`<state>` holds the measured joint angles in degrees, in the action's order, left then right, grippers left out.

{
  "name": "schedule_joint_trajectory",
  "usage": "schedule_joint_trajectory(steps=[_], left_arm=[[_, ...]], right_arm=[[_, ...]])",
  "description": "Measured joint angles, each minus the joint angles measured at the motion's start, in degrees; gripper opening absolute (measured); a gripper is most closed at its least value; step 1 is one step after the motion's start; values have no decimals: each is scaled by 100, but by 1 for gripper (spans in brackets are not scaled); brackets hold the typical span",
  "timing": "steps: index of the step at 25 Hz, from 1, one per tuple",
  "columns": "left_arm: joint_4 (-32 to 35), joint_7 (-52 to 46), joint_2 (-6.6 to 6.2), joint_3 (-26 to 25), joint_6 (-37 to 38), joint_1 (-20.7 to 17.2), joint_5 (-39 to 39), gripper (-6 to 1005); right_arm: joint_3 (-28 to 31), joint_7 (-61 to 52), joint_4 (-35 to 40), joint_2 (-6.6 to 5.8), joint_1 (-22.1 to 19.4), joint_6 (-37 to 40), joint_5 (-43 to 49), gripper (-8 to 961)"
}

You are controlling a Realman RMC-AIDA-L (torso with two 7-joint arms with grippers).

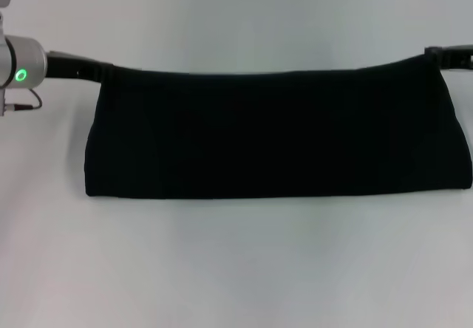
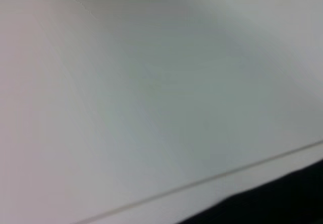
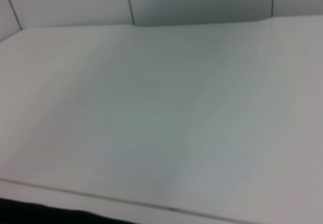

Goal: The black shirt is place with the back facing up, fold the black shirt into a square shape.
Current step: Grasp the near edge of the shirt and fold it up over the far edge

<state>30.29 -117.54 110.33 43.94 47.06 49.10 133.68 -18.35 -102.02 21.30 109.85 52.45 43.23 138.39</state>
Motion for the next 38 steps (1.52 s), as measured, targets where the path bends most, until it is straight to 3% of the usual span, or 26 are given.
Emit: schedule_joint_trajectory(steps=[7, 28, 38], left_arm=[[-96, 25, 14, 113, -365, 181, 0, -1], [130, -72, -2, 103, -310, 260, -6, 1], [-108, -19, 83, 112, -625, 281, -1, 2]], right_arm=[[-3, 19, -83, -12, 188, -380, -32, -2], [-176, -141, 224, -96, 216, -95, -261, -1], [-300, -138, 50, -97, 221, -455, -279, -2]])
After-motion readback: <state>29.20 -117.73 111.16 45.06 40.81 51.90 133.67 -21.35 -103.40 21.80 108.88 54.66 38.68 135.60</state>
